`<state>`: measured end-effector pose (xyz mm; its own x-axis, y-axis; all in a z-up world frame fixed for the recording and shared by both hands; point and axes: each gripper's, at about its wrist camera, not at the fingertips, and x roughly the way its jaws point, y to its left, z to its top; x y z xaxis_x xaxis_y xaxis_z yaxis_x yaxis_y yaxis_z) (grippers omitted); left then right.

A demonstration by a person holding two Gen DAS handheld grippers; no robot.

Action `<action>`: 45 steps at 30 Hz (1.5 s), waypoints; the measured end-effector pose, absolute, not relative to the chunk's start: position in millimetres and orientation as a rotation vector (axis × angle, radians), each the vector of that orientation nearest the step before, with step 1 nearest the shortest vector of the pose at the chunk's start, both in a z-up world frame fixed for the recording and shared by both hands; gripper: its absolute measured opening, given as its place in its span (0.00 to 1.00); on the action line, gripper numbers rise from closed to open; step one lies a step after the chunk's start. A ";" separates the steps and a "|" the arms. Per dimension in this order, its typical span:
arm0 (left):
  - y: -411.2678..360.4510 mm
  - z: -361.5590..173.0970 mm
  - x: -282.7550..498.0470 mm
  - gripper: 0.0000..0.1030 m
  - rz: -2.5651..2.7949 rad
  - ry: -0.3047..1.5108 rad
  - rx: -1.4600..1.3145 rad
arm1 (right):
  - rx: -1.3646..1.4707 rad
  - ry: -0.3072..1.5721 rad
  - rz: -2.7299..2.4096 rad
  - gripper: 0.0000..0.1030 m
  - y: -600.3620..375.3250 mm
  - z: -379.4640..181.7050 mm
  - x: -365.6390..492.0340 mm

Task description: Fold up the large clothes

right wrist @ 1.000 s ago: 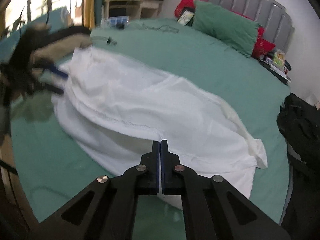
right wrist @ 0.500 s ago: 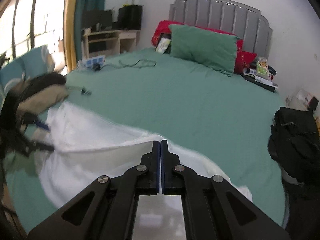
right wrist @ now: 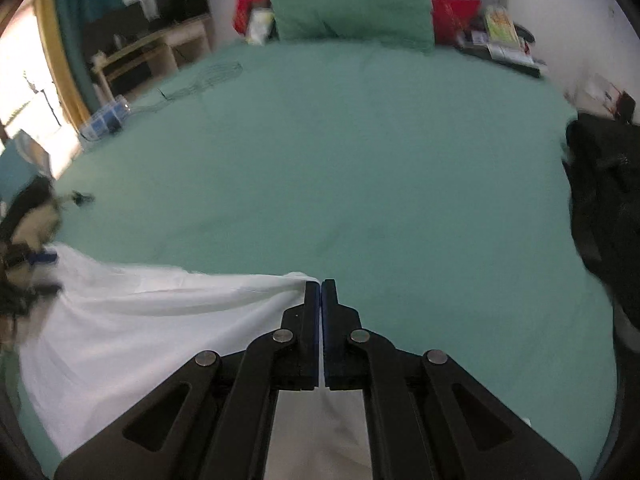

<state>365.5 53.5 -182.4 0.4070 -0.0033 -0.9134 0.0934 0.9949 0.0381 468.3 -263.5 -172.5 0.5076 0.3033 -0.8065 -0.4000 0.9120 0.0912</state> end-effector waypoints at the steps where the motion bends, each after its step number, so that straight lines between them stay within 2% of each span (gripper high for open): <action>1: 57.9 -181.0 371.1 0.71 -0.044 1.147 0.076 | -0.120 0.948 0.407 0.03 -267.2 -173.9 466.4; 4: 69.1 -171.9 389.8 0.71 0.029 1.100 0.071 | -0.115 0.903 0.347 0.17 -286.5 -163.0 462.0; 6: 76.1 -167.9 400.4 0.71 0.085 1.073 0.108 | -0.095 0.878 0.310 0.36 -306.4 -147.1 456.0; 9: 87.4 -157.4 400.0 0.71 0.145 1.043 0.107 | -0.062 0.820 0.234 0.52 -346.6 -124.7 435.2; 12: 92.3 -132.6 372.7 0.71 0.087 0.923 0.049 | -0.051 0.790 0.158 0.63 -386.5 -118.2 407.4; 18: 109.6 -126.2 300.3 0.71 0.034 0.839 -0.081 | 0.088 0.931 0.183 0.63 -438.9 -152.7 370.5; 21: 108.9 -141.9 277.1 0.71 -0.003 0.888 -0.080 | 0.059 0.955 0.209 0.63 -438.3 -160.2 363.5; 26: 97.2 -179.0 273.1 0.71 -0.006 1.009 0.089 | -0.022 1.055 0.278 0.63 -411.5 -187.4 377.1; 29: 97.6 -183.9 285.7 0.71 -0.009 1.004 0.128 | -0.132 1.021 0.239 0.60 -397.0 -193.7 384.6; 31: 95.1 -186.5 297.6 0.71 -0.009 1.008 0.137 | -0.112 1.015 0.233 0.40 -395.9 -192.8 397.6; 33: 92.3 -189.3 312.2 0.71 -0.017 1.011 0.165 | -0.057 0.999 0.221 0.04 -398.7 -190.1 411.6; 36: 91.8 -194.4 333.0 0.70 -0.037 1.026 0.173 | 0.010 0.940 0.198 0.02 -405.4 -181.9 428.3; 39: 100.9 -194.0 352.0 0.53 -0.025 1.038 0.103 | 0.087 0.919 0.175 0.02 -409.1 -182.4 445.0; 40: 106.1 -193.1 358.8 0.52 0.000 1.037 0.087 | 0.087 0.921 0.168 0.02 -407.6 -184.1 447.5; 45: 148.2 -181.0 375.9 0.52 0.220 0.993 -0.066 | 0.065 0.907 0.102 0.03 -411.3 -184.2 457.2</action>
